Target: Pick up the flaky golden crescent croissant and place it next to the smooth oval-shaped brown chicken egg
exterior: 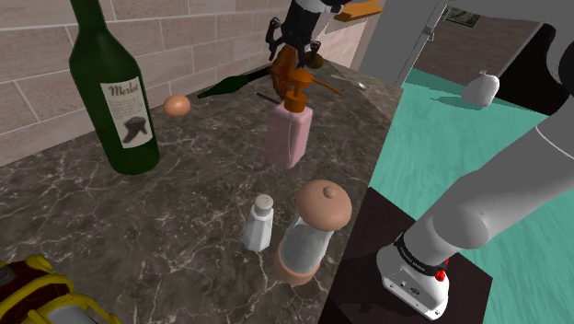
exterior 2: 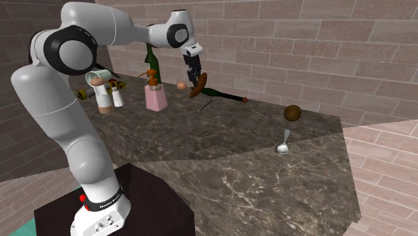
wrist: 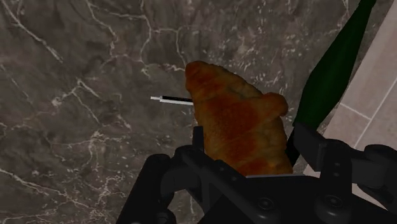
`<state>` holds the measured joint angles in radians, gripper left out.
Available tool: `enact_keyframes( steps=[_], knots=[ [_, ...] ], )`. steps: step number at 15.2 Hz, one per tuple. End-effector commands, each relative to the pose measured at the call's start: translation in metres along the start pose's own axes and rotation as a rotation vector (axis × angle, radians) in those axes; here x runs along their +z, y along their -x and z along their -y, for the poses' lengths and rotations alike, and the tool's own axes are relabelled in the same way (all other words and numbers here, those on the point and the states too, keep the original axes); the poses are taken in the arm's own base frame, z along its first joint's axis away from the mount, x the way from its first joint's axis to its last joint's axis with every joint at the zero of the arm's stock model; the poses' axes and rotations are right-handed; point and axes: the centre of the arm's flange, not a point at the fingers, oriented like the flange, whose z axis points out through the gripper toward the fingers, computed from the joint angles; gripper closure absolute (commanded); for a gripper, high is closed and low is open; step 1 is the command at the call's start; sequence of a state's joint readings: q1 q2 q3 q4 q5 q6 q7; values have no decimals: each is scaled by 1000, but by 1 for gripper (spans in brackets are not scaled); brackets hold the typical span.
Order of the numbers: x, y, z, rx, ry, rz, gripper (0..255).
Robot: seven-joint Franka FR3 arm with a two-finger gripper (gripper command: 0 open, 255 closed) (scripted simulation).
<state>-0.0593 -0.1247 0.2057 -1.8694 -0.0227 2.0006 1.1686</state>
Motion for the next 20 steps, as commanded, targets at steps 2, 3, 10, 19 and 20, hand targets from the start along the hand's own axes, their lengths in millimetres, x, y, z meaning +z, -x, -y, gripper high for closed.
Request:
enact_keyframes(
  steps=[2,3,10,19,20],
  knots=[
    [-3,38,8,1,0,-1,255],
    [-4,51,11,1,0,-1,255],
    [-13,141,32,1,0,-1,255],
    [-6,229,49,1,0,-1,255],
    [-1,229,48,1,0,-1,255]
  ],
)
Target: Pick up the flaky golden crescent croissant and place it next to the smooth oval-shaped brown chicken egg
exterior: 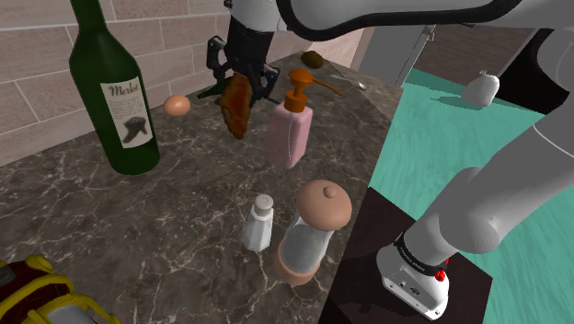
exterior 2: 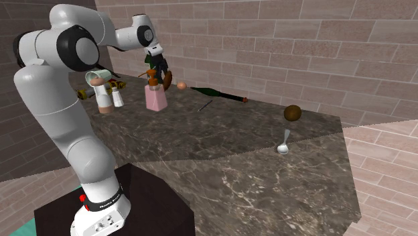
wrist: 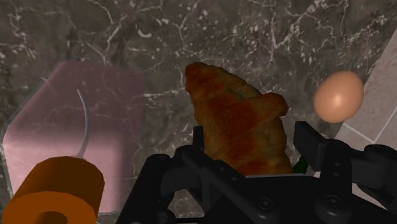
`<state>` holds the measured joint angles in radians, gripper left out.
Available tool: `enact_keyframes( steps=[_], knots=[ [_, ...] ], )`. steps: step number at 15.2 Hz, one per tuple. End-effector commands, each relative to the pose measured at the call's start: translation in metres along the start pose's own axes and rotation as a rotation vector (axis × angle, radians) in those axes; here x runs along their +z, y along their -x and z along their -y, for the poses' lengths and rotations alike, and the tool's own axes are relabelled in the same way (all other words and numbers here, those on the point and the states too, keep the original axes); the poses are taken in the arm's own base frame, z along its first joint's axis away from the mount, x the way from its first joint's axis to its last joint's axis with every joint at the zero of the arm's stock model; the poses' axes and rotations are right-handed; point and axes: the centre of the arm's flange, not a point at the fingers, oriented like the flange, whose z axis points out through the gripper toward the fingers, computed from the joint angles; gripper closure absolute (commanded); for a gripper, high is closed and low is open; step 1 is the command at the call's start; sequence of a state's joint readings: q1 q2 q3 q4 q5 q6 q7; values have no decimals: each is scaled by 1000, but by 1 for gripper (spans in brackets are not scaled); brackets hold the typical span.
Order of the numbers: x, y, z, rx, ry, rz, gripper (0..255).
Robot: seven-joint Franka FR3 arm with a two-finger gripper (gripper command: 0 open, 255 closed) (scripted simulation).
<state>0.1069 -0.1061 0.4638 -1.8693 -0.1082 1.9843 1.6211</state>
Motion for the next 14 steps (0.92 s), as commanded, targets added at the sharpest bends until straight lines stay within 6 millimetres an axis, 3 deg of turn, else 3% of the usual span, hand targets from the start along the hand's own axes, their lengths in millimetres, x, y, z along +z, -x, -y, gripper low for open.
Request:
enact_keyframes(
  steps=[1,14],
  knots=[
    [10,4,-1,1,-1,0,255],
    [76,13,-16,1,-1,0,255]
  ],
)
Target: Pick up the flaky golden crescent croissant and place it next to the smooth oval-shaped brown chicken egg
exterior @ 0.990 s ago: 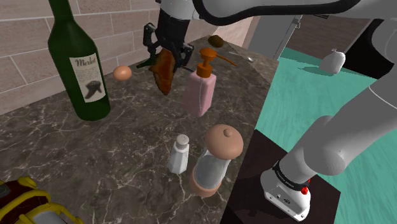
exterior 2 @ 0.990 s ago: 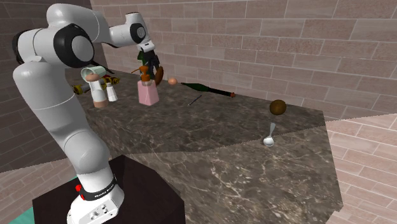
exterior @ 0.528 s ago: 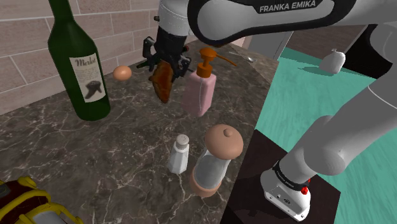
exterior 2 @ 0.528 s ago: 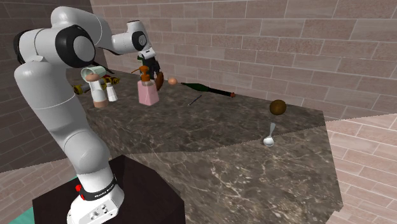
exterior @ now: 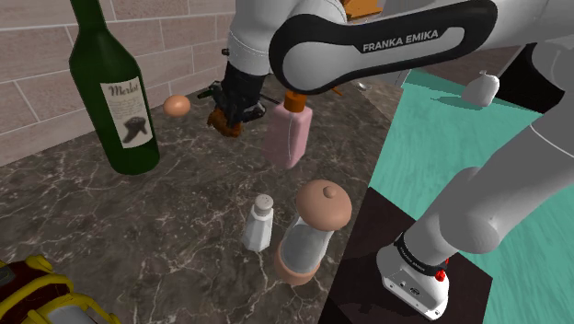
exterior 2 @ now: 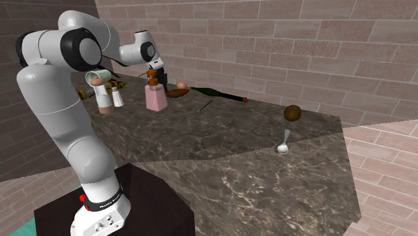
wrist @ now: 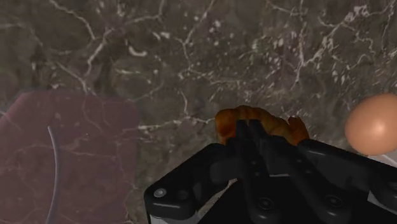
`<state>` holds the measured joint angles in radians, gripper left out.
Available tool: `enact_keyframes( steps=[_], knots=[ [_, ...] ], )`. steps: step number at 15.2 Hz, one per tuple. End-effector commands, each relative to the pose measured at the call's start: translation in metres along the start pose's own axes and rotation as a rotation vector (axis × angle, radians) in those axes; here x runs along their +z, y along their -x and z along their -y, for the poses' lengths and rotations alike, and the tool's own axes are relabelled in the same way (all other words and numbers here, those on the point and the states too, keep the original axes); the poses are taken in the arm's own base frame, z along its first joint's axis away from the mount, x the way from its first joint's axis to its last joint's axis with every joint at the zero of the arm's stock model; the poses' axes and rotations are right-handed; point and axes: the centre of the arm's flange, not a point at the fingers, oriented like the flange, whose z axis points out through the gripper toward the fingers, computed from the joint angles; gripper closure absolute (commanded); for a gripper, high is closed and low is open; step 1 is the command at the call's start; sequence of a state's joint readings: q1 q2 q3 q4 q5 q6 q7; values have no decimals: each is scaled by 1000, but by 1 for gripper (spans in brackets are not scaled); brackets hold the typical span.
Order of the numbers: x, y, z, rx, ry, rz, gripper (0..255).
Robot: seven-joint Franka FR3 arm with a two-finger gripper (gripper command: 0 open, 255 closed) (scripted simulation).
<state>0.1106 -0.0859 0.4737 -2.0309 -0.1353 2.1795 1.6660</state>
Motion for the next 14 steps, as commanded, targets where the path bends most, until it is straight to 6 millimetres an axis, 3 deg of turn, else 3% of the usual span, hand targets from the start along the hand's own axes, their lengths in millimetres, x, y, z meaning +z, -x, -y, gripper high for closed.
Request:
enact_keyframes(
  steps=[1,2,3,10,14],
  knots=[
    [14,-1,-4,0,18,0,255],
    [2,1,-1,-2,-1,-2,255],
    [2,1,-1,-2,-1,-2,0],
    [14,-87,81,-262,185,100,0],
    [29,-86,78,-264,186,100,0]
  ],
)
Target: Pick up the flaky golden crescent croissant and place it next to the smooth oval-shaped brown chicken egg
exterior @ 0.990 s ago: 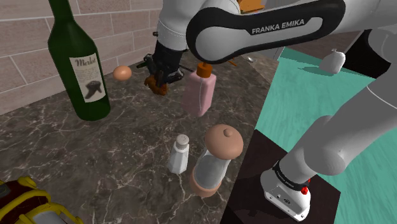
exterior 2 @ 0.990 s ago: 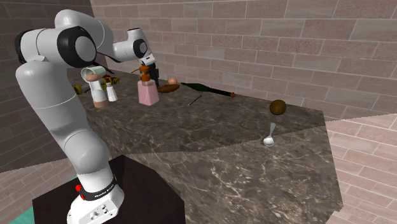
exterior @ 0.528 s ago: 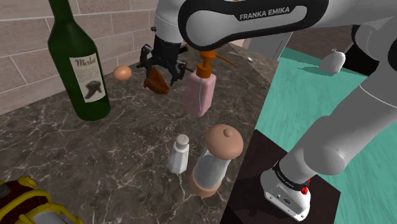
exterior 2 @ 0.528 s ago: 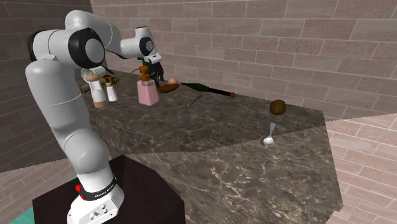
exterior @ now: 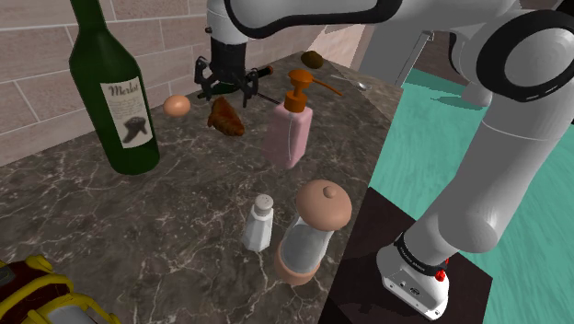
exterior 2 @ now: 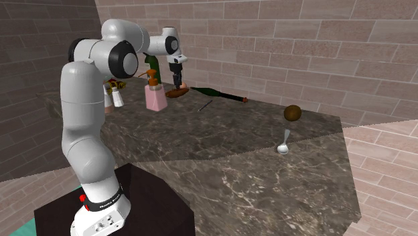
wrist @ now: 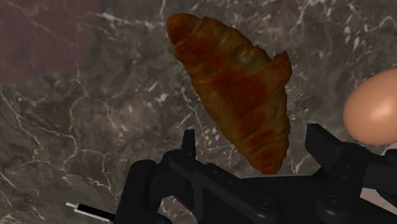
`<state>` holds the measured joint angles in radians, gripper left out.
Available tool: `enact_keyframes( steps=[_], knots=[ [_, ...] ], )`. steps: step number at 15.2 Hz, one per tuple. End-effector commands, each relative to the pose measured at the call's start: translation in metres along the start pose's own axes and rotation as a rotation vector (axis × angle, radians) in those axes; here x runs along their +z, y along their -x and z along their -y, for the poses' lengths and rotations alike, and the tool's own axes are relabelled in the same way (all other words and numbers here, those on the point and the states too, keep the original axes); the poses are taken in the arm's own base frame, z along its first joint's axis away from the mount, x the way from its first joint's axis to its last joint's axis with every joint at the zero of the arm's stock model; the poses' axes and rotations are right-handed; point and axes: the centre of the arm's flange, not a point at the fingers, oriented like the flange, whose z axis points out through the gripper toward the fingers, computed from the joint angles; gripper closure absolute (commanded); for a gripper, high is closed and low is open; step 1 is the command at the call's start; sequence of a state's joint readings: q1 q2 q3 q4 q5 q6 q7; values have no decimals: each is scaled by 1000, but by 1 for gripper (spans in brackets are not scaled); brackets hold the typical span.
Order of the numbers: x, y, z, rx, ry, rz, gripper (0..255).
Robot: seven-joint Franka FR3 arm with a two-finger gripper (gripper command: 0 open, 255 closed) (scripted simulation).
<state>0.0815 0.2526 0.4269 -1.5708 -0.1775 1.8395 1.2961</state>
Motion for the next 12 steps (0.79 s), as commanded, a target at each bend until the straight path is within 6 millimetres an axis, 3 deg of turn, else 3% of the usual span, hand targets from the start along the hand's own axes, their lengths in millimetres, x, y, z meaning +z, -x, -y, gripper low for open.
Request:
enact_keyframes(
  steps=[1,4,12],
  knots=[
    [10,-1,1,-3,2,1,0],
    [29,-1,1,-3,2,1,0],
    [29,-1,1,-3,2,1,0]
  ],
)
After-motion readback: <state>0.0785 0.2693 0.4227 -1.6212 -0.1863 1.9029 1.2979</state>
